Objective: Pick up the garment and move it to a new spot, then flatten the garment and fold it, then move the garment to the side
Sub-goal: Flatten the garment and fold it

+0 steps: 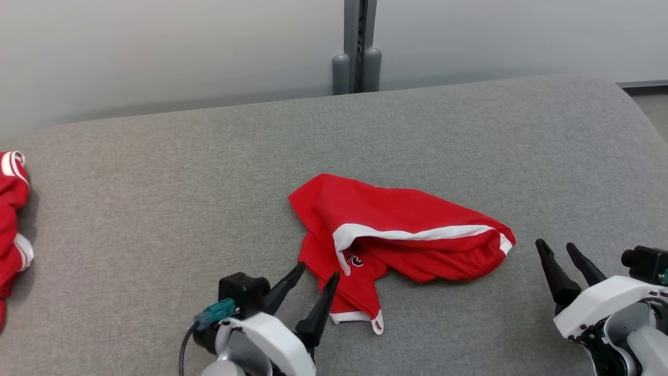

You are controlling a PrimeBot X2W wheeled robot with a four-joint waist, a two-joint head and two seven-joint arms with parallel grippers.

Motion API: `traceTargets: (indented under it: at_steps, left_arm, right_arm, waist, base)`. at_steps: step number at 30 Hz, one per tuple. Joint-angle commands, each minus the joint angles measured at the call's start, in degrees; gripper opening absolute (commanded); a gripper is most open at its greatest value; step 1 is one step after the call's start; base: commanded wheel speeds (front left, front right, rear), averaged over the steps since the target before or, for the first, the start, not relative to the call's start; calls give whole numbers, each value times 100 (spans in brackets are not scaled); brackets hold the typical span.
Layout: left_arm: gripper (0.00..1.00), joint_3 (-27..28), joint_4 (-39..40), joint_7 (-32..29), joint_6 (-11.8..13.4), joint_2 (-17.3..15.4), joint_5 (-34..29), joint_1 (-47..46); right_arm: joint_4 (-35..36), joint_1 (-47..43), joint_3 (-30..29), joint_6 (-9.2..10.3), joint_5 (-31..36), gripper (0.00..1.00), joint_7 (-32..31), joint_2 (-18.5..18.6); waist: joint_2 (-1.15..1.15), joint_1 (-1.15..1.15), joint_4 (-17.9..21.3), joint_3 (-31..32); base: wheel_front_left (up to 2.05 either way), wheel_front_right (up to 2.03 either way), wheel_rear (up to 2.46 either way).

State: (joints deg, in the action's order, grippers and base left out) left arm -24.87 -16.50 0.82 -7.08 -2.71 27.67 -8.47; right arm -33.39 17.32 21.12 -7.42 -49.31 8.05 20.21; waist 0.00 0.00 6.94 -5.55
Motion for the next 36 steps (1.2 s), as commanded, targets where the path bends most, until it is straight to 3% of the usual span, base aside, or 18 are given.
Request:
traceTargets:
  at_steps: [1, 10, 20, 22, 23, 24, 25, 32, 36]
  left_arm:
    - [100, -27, -63, -44, -30, -23, 50, -133]
    - [100, -443, -723, -457, 333, -22, 565, -784]
    - [100, -744, -1384, -312, 521, -24, 1124, -1195]
    - [82, -786, -1515, -256, 509, -22, 1175, -1267]
    - [50, -806, -1582, -236, 502, -21, 1197, -1304]
    - [38, -822, -1647, -205, 492, -22, 1223, -1351]
    - [3, -839, -1697, -177, 476, -23, 1251, -1384]
    - [0, -1010, -1886, 16, 425, -50, 1180, -1517]
    - [0, -1079, -1718, 180, 493, -324, 927, -1603]
  right_arm:
    - [41, 54, -11, -14, 32, 100, -8, 10]
    - [199, 193, -74, -14, 150, 100, -54, -90]
    - [241, 137, -148, -14, 208, 100, -78, -161]
    - [237, 132, -160, -14, 217, 100, -86, -179]
    - [241, 138, -162, -14, 213, 100, -94, -187]
    - [244, 144, -163, -14, 228, 100, -106, -191]
    - [250, 146, -164, -14, 242, 100, -118, -196]
    - [285, 74, -215, -14, 292, 100, -151, -202]
    - [311, -4, -268, -14, 344, 100, -179, -170]
  waist:
    - [0, 0, 59, -60]
    - [0, 0, 382, -271]
    - [0, 0, 479, -368]
    - [0, 0, 449, -369]
    - [0, 0, 432, -368]
    - [0, 0, 413, -363]
    - [0, 0, 392, -355]
    - [0, 0, 231, -261]
    - [0, 0, 104, -197]
  base:
    - [0, 0, 0]
    - [0, 0, 0]
    - [0, 0, 0]
    - [0, 0, 0]
    - [0, 0, 0]
    - [0, 0, 0]
    - [0, 0, 0]
    - [0, 0, 0]
    - [0, 0, 0]
